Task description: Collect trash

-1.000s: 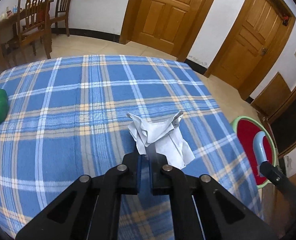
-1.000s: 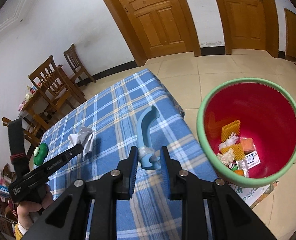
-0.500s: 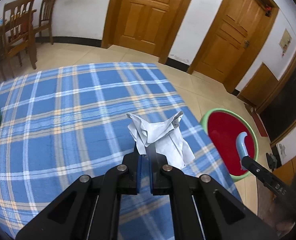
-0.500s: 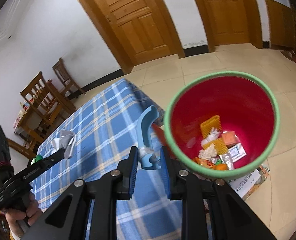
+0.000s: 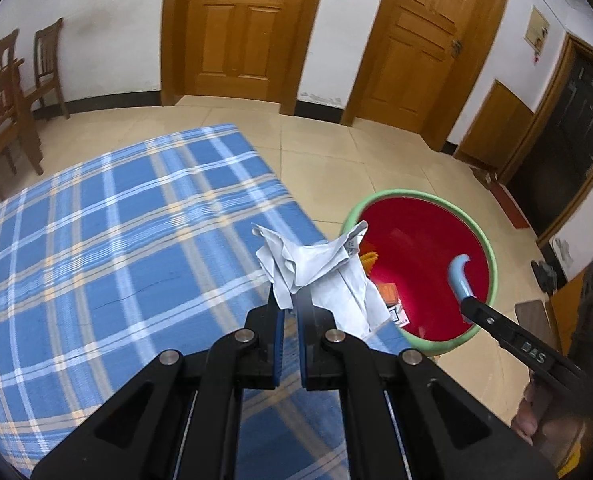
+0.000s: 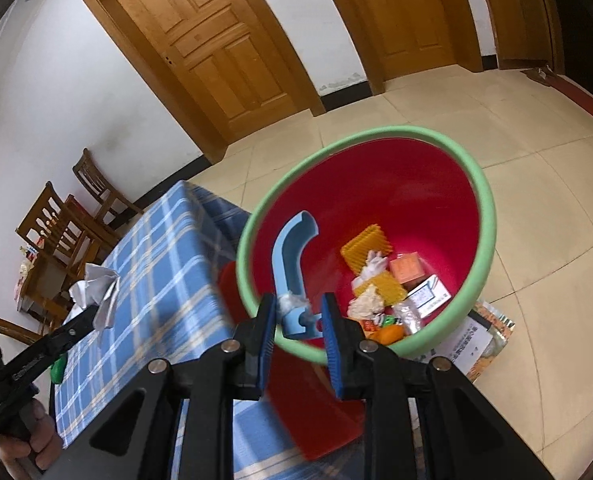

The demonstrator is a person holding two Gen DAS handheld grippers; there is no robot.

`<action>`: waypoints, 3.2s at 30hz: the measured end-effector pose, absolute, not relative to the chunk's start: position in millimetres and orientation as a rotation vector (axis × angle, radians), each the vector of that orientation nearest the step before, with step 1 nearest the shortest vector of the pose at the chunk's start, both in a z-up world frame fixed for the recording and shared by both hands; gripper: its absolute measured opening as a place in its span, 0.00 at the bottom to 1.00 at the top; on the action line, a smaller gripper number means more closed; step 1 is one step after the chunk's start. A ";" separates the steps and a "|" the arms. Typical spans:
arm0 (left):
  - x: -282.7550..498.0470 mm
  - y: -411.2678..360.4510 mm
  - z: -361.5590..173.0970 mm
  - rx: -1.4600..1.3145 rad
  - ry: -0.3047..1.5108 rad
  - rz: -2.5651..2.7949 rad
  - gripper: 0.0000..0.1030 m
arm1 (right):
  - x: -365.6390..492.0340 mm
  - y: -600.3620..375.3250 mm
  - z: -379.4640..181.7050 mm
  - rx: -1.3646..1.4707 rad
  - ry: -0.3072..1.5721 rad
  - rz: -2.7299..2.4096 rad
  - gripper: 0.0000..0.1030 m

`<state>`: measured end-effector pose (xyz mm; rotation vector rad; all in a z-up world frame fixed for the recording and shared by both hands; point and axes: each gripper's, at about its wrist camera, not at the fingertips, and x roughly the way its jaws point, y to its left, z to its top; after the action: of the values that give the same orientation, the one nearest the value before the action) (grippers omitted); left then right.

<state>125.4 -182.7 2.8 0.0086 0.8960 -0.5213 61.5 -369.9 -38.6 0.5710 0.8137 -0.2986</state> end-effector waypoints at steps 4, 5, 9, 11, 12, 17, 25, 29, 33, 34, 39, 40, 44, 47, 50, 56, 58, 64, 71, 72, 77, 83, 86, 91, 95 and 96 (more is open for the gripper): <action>124.7 -203.2 3.4 0.045 0.894 -0.538 0.04 | 62.9 -388.6 -45.2 0.581 0.819 -0.331 0.26; 124.7 -208.4 3.3 0.055 0.894 -0.542 0.04 | 62.8 -392.6 -45.5 0.586 0.818 -0.337 0.26; 124.1 -226.7 0.6 0.084 0.900 -0.561 0.04 | 58.8 -403.9 -47.0 0.601 0.807 -0.350 0.27; 124.3 -237.4 -1.4 0.100 0.904 -0.573 0.04 | 55.1 -407.9 -47.1 0.601 0.800 -0.356 0.27; 124.4 -242.6 -2.4 0.107 0.906 -0.579 0.04 | 52.9 -410.3 -47.3 0.603 0.796 -0.357 0.27; 124.4 -269.6 -13.0 0.147 0.925 -0.600 0.04 | 46.3 -420.6 -47.3 0.608 0.784 -0.365 0.30; 127.1 -304.1 -29.9 0.202 0.960 -0.633 0.04 | 34.2 -431.1 -44.1 0.601 0.761 -0.386 0.32; 126.5 -317.2 -34.4 0.220 0.964 -0.647 0.06 | 29.5 -434.5 -45.7 0.613 0.757 -0.391 0.33; 127.7 -319.4 -34.5 0.210 0.977 -0.658 0.28 | 26.8 -437.2 -46.7 0.619 0.757 -0.394 0.35; 127.3 -318.6 -33.4 0.206 0.974 -0.653 0.36 | 25.7 -437.9 -46.3 0.619 0.757 -0.395 0.35; 124.2 -312.8 -26.2 0.197 0.958 -0.634 0.46 | 24.3 -436.0 -42.7 0.617 0.752 -0.395 0.42; 123.4 -310.1 -24.2 0.191 0.956 -0.629 0.48 | 23.7 -434.6 -41.0 0.615 0.751 -0.395 0.44; 119.8 -293.7 -14.5 0.157 0.943 -0.604 0.58 | 23.7 -426.7 -34.2 0.599 0.745 -0.384 0.54; 116.5 -279.3 -7.8 0.138 0.930 -0.578 0.64 | 23.1 -418.3 -26.3 0.586 0.735 -0.373 0.62; 111.7 -262.1 -1.3 0.118 0.919 -0.549 0.65 | 23.8 -409.9 -20.1 0.574 0.730 -0.361 0.73; 102.0 -223.1 8.4 0.088 0.893 -0.478 0.71 | 26.5 -383.9 -8.2 0.520 0.739 -0.321 0.83; 98.2 -209.7 11.5 0.078 0.886 -0.450 0.72 | 26.3 -373.9 -3.6 0.507 0.736 -0.305 0.86; 84.2 -162.1 20.2 0.024 0.871 -0.351 0.74 | 26.2 -342.9 9.2 0.470 0.725 -0.259 0.89; 66.7 -112.6 28.5 -0.033 0.853 -0.255 0.74 | 24.4 -304.4 21.9 0.427 0.717 -0.185 0.91; 63.9 -106.1 29.6 -0.040 0.848 -0.241 0.74 | 23.9 -297.9 24.2 0.419 0.715 -0.175 0.92; 48.5 -80.2 34.5 -0.057 0.826 -0.181 0.74 | 19.9 -272.6 30.7 0.390 0.704 -0.137 0.93; 31.1 -56.1 39.4 -0.079 0.803 -0.128 0.74 | 13.1 -247.6 33.8 0.357 0.700 -0.108 0.93; 22.2 -46.4 41.1 -0.081 0.788 -0.101 0.74 | 9.2 -238.9 34.1 0.341 0.697 -0.103 0.93; 10.6 -35.7 42.0 -0.086 0.773 -0.072 0.74 | 4.1 -224.9 32.4 0.319 0.699 -0.090 0.94; 5.3 -31.4 40.7 -0.085 0.769 -0.055 0.74 | 0.8 -218.4 29.5 0.313 0.709 -0.076 0.94; 4.3 -30.7 40.1 -0.085 0.769 -0.052 0.74 | 0.2 -217.1 28.8 0.312 0.710 -0.074 0.94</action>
<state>4.3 -30.7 40.1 -0.0851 0.7686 -0.0516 0.2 -217.1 28.8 0.3116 0.7099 -0.0740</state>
